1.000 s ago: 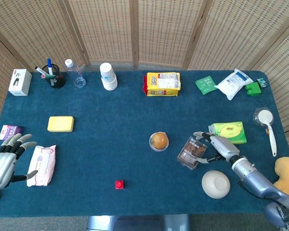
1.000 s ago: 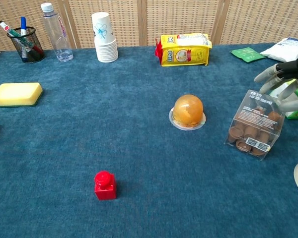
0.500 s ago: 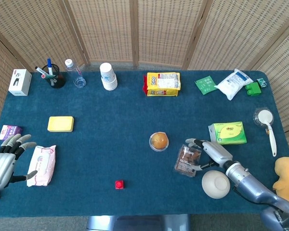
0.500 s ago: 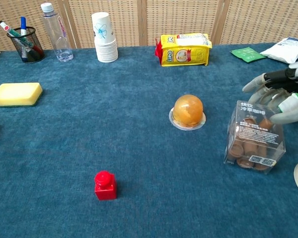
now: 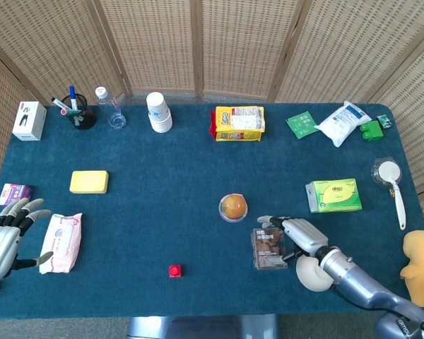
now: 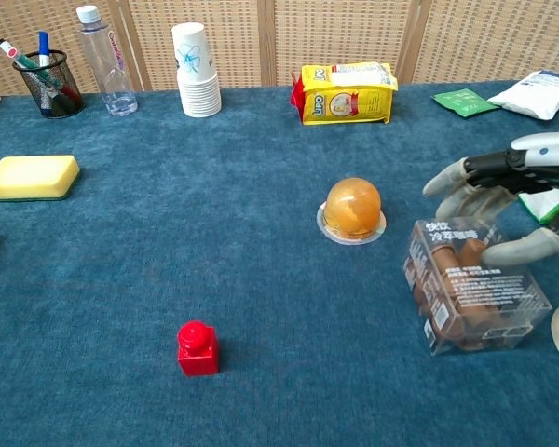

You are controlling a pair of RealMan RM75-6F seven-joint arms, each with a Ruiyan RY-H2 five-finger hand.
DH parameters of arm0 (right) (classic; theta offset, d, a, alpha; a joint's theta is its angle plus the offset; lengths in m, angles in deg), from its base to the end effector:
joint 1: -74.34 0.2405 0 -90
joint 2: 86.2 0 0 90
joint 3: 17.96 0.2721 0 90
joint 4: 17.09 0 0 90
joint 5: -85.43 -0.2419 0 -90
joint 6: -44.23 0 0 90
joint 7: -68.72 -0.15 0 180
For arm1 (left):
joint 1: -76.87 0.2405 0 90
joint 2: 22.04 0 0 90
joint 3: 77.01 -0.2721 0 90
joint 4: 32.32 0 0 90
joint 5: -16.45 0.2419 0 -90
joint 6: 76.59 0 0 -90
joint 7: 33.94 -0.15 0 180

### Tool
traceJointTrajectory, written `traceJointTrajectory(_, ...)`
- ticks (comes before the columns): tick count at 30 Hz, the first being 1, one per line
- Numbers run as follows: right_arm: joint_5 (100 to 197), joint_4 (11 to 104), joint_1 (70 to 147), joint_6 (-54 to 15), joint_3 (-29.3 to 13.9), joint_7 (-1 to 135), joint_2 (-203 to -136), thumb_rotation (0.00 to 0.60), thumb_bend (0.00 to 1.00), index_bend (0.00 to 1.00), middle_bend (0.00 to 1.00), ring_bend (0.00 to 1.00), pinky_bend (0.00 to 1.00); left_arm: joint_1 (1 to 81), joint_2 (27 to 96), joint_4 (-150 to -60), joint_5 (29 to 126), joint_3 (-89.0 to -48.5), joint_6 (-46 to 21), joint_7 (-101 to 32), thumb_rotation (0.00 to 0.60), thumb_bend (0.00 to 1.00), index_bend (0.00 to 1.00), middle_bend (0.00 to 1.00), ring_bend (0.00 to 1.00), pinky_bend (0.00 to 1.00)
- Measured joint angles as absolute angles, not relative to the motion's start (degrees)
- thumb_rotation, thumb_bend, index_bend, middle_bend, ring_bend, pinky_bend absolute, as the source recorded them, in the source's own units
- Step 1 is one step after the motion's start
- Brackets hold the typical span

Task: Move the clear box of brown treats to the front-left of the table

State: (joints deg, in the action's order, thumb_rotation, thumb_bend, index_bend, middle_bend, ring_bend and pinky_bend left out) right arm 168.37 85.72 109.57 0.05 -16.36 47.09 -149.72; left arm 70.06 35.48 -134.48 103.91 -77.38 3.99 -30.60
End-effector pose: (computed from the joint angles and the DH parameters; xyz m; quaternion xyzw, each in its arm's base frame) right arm -0.2101 -0.2871 0.0280 0.7108 -0.5695 0.3382 0.2368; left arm -0.3091 0.1841 0.1382 -0.6123 -0.4438 -0.3926 0.5235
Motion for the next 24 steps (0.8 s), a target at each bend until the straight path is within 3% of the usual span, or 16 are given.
traceJointTrajectory(15, 167.46, 84.74, 109.90, -3.40, -14.13, 49.22, -149.52, 0.471, 0.24, 0.15, 0.25, 0.16, 0.24, 70.30, 35.63, -134.23, 104.05, -77.43, 4.41, -30.01, 0.600, 0.15, 0.24, 0.15, 0.05, 0.06)
traceJointTrajectory(19, 168.97, 82.06, 108.31, -7.35, -14.30, 49.85, -148.58, 0.531, 0.22, 0.13, 0.23, 0.13, 0.22, 70.01, 35.60, -134.69, 104.52, -77.34, 4.30, -30.65, 0.600, 0.15, 0.24, 0.15, 0.05, 0.06)
traceJointTrajectory(24, 173.73, 75.27, 105.94, -13.50, -15.48, 48.75, -148.77, 0.595, 0.12, 0.12, 0.22, 0.11, 0.20, 69.73, 34.82, -136.35, 105.48, -76.83, 5.25, -32.30, 0.600, 0.15, 0.24, 0.15, 0.05, 0.06)
